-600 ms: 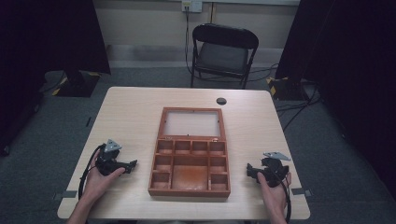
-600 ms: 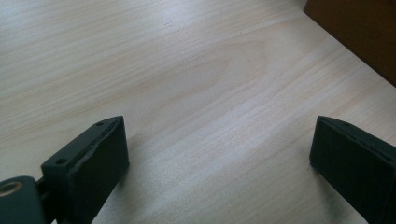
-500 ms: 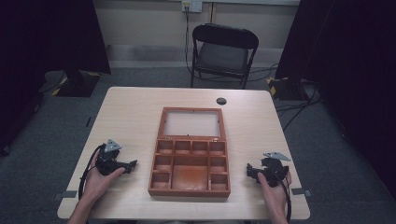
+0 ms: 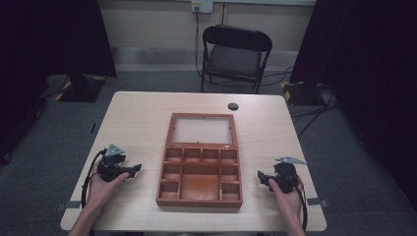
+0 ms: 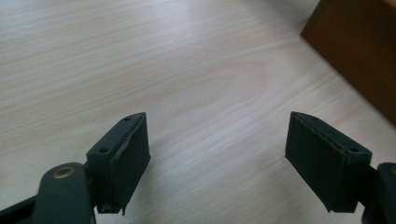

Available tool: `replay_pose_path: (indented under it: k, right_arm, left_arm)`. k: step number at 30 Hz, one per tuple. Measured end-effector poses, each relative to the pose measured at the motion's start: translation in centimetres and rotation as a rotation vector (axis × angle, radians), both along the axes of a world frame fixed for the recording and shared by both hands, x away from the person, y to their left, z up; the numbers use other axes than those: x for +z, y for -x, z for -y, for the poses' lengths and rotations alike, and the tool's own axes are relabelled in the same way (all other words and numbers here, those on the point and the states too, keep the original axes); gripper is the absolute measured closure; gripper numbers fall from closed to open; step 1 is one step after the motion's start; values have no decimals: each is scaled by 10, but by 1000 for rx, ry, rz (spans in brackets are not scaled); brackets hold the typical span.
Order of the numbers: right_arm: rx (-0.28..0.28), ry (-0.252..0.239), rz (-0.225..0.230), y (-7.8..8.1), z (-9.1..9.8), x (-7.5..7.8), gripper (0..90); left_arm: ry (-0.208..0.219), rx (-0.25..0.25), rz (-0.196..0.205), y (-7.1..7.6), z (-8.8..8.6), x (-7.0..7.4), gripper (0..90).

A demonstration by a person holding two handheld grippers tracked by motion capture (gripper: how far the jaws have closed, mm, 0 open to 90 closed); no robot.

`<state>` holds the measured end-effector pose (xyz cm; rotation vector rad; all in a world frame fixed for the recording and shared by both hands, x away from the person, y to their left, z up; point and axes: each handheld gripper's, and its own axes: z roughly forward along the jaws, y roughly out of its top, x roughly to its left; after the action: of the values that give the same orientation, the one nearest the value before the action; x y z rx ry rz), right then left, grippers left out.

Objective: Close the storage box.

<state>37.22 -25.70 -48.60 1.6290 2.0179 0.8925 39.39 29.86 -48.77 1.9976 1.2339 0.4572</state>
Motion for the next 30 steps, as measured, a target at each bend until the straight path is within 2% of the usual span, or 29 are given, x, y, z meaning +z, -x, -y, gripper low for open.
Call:
replay_pose_path:
  k: [1,2,3,4,5,6,9,10,11,13,15,18,19,20,22,23,24,25,26,28,29,30]
  right_arm:
    - [0,0,0,0,0,0,168]
    - [18,-23,-6,0,-1,5,155]
    - [18,-23,-6,0,-1,5,155]
    - [37,-26,18,0,-3,10,162]
    - [40,-35,24,0,-3,12,163]
    - [50,-47,31,-1,-3,14,164]
    - [75,-70,42,-4,-6,20,165]
    - [102,-71,49,-9,-8,26,173]
    - [105,-76,60,-11,-9,29,173]
    - [107,-76,67,-13,-11,31,175]
    - [132,-62,82,-22,-16,41,195]
    - [145,-57,85,-28,-20,45,206]
    - [161,-33,93,-33,-24,49,236]
    - [155,-26,99,-35,-25,50,217]
    - [152,-29,102,-37,-27,51,208]
    - [161,-41,98,-40,-28,52,219]
    - [168,-57,91,-44,-32,54,209]
    - [168,-67,94,-46,-33,54,213]
    - [171,-88,92,-48,-33,55,220]
    - [177,-98,91,-51,-34,57,225]
    - [183,-82,94,-55,-36,60,248]
    - [180,-68,110,-56,-37,62,267]
  left_arm:
    - [0,0,0,0,0,0,217]
    - [67,4,14,1,-1,5,217]
    - [67,4,14,1,-1,5,219]
    - [54,1,11,1,1,8,220]
    - [41,-2,8,0,1,10,220]
    - [66,-4,-1,-1,1,11,220]
    - [88,-10,-16,-3,2,17,220]
    - [68,-12,-4,-3,5,21,220]
    - [61,-21,12,-5,8,28,221]
    - [69,-18,19,-6,9,31,223]
    - [106,-16,42,-11,10,39,223]
    - [91,-26,50,-16,14,44,223]
    - [86,-17,65,-18,16,47,236]
    - [82,-21,60,-21,16,48,240]
    - [87,-22,60,-22,18,49,241]
    - [86,-27,64,-25,18,51,241]
    - [80,-10,76,-26,20,52,248]
    - [90,-14,84,-28,21,54,263]
    - [92,-27,71,-31,22,55,268]
    - [85,-23,72,-34,24,57,264]
    - [83,-31,89,-37,26,60,264]
    - [77,-35,87,-40,26,63,264]
